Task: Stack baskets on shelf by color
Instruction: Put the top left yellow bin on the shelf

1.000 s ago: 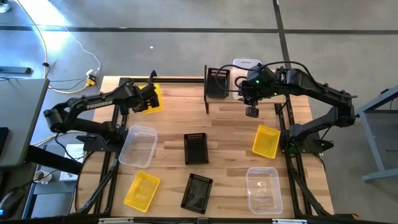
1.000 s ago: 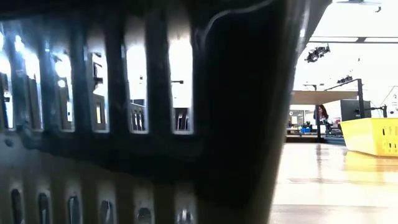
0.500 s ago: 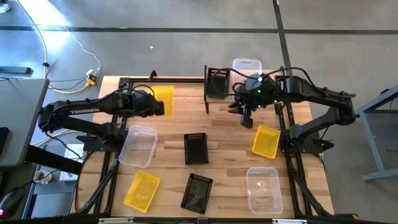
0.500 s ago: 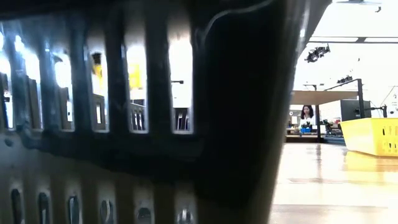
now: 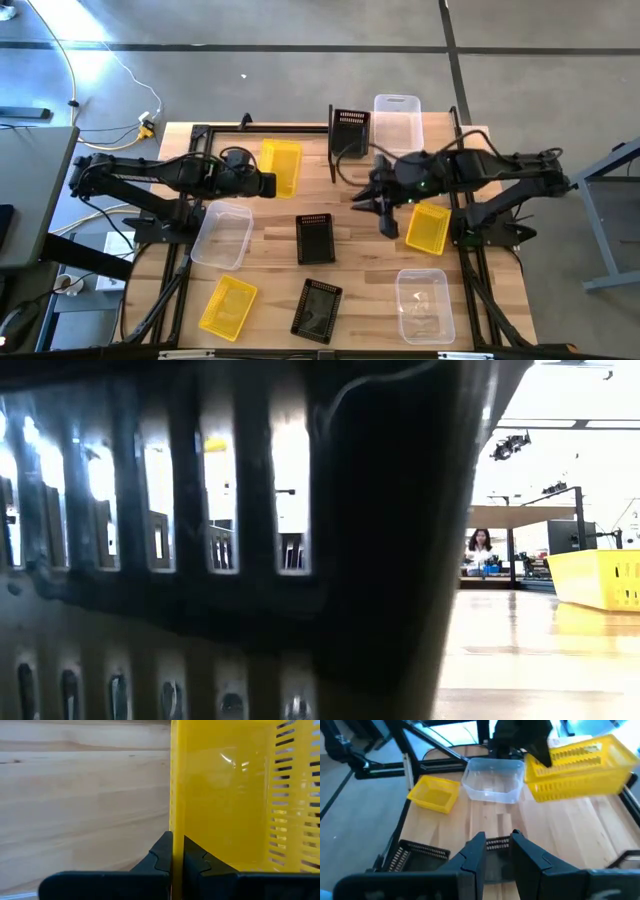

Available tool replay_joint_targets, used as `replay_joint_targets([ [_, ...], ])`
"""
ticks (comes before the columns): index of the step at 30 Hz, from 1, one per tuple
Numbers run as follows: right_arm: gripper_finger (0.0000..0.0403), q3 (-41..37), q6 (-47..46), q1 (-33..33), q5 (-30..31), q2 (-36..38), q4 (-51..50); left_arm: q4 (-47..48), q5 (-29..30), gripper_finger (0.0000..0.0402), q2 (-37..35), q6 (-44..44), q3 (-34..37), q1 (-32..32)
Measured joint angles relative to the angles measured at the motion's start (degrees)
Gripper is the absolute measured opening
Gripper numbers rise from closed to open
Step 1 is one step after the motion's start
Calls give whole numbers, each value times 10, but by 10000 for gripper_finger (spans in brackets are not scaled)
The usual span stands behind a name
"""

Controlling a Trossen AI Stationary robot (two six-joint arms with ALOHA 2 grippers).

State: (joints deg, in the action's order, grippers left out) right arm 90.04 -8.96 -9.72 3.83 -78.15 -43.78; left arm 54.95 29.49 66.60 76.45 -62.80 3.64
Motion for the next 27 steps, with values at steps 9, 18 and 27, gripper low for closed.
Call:
replay_joint_targets([
  [9,73,0,65,-50,0,-47,-2,4,8,0,93,78,-50,-59],
  [18,81,0,184,-77,2,-110,-4,5,-1,0,181,191,-86,-99],
  [27,134,0,261,-77,52,-169,9,10,-30,0,227,274,-91,-113],
])
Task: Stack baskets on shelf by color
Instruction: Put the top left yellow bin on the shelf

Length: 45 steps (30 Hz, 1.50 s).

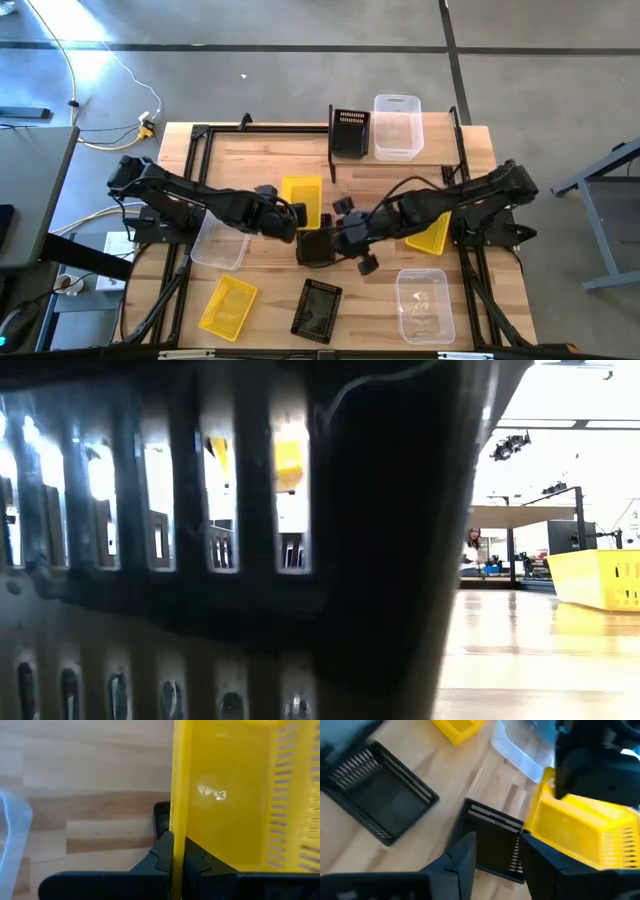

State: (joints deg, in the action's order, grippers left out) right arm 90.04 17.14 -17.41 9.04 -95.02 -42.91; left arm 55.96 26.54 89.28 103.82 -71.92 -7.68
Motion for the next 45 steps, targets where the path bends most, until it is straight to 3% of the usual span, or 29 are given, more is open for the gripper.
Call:
replay_joint_targets([
  [7,140,0,70,0,5,-50,44,0,-11,0,4,20,0,0],
  [12,140,0,89,0,45,-68,78,4,-13,0,4,24,0,0],
  [18,140,0,89,17,46,-68,105,3,-10,0,4,29,0,0],
  [29,140,0,84,50,21,-70,99,-4,-8,0,4,31,0,-6],
  [45,140,0,61,56,50,-75,54,-76,11,0,1,-24,1,-6],
])
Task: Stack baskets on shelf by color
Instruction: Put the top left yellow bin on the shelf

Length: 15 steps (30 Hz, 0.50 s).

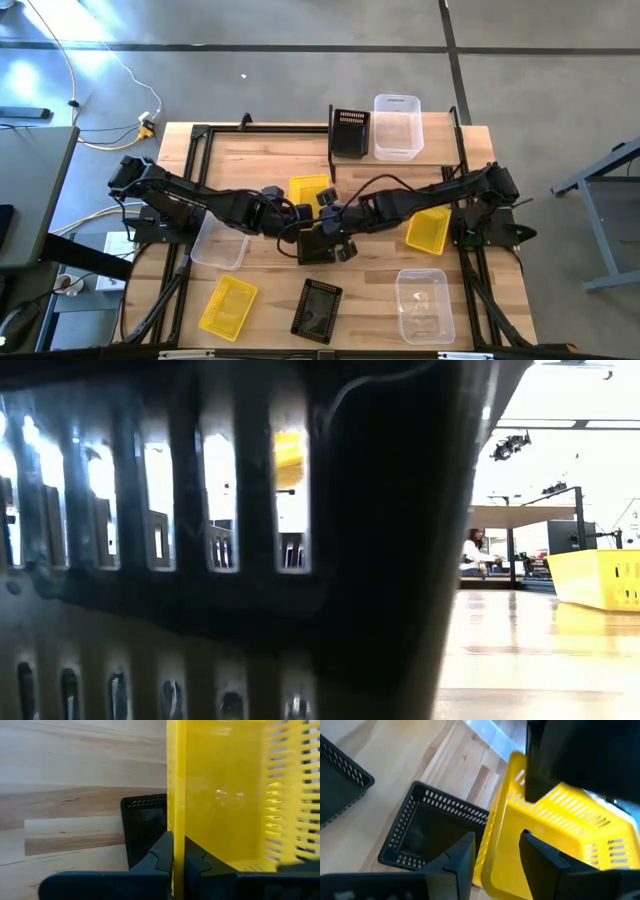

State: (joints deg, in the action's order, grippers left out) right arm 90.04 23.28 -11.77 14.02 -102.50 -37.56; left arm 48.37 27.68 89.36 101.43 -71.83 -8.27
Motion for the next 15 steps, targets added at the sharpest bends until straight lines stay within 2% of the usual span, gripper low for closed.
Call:
replay_joint_targets([
  [6,124,0,-28,5,1,0,-14,-21,0,0,-1,-21,0,1],
  [13,18,1,-52,5,-8,0,-22,-34,13,0,0,-35,0,1],
  [15,9,1,-55,5,-6,0,-22,-34,13,1,0,-38,0,1],
])
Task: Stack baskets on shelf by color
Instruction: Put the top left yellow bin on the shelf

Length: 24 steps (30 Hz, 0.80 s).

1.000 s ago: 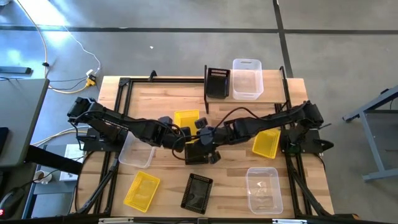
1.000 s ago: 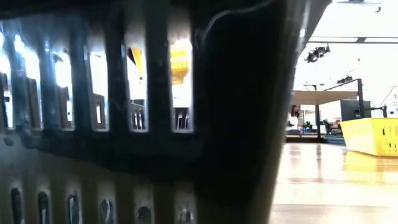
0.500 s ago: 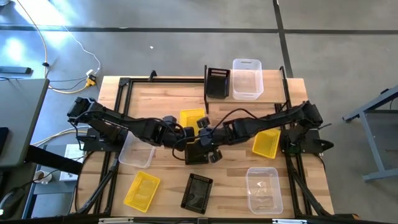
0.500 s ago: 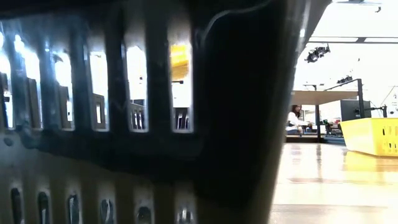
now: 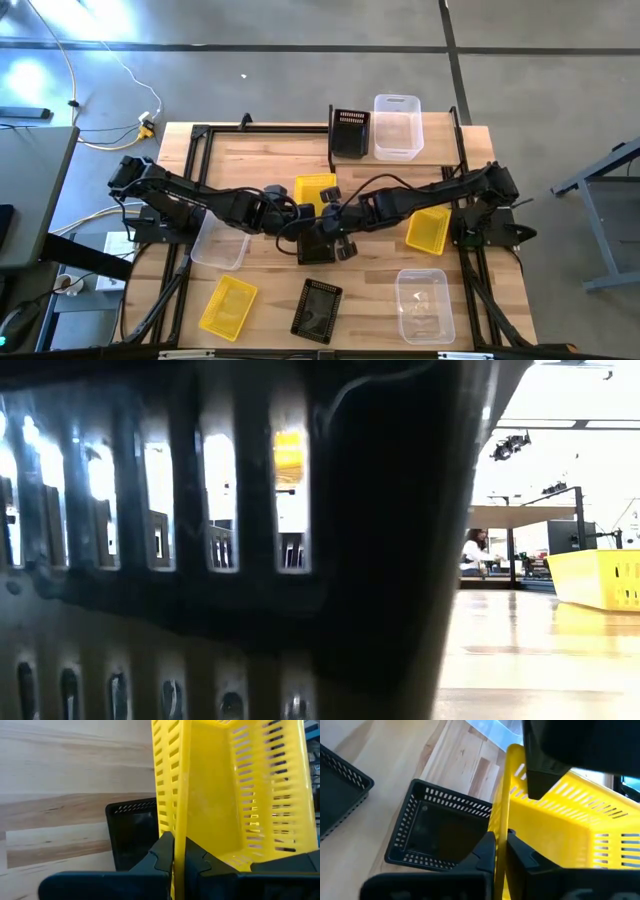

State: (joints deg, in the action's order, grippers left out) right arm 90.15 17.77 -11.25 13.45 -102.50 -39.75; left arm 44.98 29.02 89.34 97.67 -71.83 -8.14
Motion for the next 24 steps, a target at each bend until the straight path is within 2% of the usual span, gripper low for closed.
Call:
replay_joint_targets([
  [6,3,0,-30,0,6,0,-4,-2,-3,12,0,-20,0,8],
  [18,0,-1,-91,0,26,0,-35,-3,-44,127,-2,-101,0,25],
  [24,0,-1,-140,0,27,0,-60,-2,-26,157,-22,-167,0,34],
])
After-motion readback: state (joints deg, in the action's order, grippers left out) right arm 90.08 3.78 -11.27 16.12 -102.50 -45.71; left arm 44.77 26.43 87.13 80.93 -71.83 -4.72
